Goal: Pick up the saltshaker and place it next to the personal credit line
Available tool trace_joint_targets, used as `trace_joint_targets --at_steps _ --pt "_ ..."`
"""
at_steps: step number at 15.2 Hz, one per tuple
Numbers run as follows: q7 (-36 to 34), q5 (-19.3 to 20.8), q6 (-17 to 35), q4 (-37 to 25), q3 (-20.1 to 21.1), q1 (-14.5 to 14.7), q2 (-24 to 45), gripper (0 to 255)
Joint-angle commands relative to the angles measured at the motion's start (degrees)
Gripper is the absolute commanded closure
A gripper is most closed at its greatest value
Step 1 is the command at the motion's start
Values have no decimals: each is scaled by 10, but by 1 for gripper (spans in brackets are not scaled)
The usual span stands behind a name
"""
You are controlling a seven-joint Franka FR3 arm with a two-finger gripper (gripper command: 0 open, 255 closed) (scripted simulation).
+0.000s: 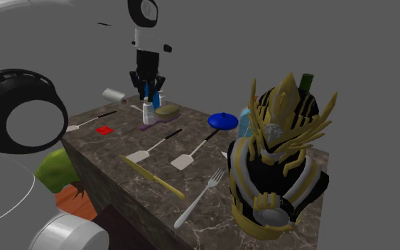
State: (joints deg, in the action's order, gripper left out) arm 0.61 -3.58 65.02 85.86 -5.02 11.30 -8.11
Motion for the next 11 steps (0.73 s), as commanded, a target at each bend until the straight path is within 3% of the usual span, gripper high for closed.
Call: trace_joint_targets --at_steps 1,11 --pt "-33 -9 -6 -4 17 12 -4 255" --pt "-192 -55 -20 -56 100 72 16 255"
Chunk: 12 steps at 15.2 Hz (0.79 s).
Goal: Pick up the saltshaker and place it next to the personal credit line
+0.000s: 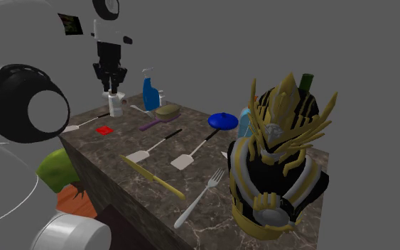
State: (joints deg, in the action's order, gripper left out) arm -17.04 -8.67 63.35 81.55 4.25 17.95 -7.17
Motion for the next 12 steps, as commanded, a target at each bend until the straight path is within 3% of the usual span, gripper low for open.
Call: trace_joint_targets --at_steps 1,7,12 --pt "-32 -7 -5 -22 16 12 13 255" --pt "-133 -22 -16 -100 66 53 65 255" --pt "-223 -19 -35 -203 106 99 136 255"
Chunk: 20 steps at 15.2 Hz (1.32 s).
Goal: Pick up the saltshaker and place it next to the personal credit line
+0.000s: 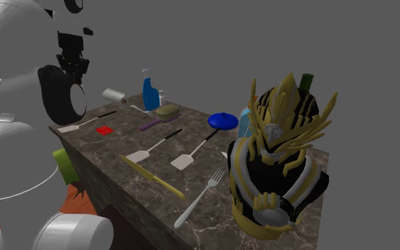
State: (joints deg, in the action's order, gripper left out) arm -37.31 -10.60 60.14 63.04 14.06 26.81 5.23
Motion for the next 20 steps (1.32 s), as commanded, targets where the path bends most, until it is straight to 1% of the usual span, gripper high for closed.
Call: trace_joint_targets --at_steps 1,2,6,10,20 --pt "-39 4 -9 -46 16 21 31 255" --pt "-43 5 -11 -53 17 25 36 255" --pt "-27 -1 36 31 13 18 0 255" --pt "-14 -4 77 99 10 14 -27 255" --pt "10 -9 166 235 7 10 -72 255"
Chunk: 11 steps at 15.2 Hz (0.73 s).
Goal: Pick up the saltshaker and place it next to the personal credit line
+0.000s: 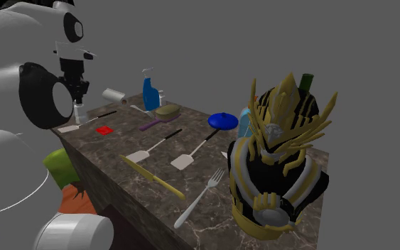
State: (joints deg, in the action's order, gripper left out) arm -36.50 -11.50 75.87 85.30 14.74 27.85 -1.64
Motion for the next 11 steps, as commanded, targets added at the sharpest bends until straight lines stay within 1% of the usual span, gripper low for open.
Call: trace_joint_targets --at_steps 1,11 --pt "4 -1 17 24 0 0 -7 255" --pt "21 -4 97 128 0 0 -29 255"
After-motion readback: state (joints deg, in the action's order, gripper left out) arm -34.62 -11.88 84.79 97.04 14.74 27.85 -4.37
